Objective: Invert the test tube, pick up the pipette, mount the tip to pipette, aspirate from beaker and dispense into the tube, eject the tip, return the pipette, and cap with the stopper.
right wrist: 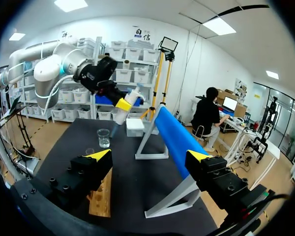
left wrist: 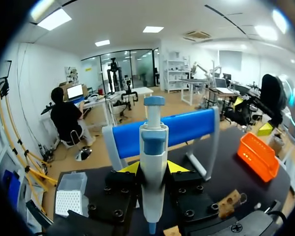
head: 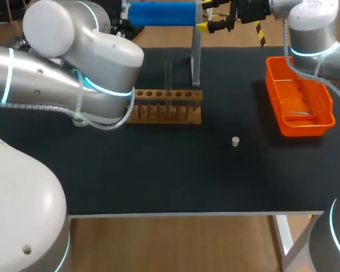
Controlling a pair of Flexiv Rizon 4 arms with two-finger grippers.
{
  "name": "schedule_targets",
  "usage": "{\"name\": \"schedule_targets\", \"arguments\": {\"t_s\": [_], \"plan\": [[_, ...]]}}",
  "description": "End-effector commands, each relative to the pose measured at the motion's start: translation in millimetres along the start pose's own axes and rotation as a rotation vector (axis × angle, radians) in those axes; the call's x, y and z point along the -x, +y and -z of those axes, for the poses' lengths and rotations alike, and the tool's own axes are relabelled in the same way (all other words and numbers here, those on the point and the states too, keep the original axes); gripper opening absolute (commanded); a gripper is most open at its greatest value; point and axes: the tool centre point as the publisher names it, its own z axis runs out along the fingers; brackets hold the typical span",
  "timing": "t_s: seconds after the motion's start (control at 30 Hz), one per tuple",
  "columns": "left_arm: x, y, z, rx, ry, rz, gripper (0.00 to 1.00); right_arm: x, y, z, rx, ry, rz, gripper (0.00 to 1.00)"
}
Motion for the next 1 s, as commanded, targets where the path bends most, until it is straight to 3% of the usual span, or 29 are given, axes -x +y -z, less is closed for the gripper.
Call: {"name": "schedule_targets", "arguments": {"t_s": [0.03, 1.0], "plan": [[-0.9, -2.0, -11.8, 0.005, -0.035, 0.013, 0.00, 1.0, 0.1, 0.7, -0.003, 0.004, 0.000, 1.00], [8.2, -22.8, -45.9, 0.036, -0.165, 0.086, 0.00, 1.0, 0.1, 0.7, -0.003, 0.004, 0.000, 1.00]]}}
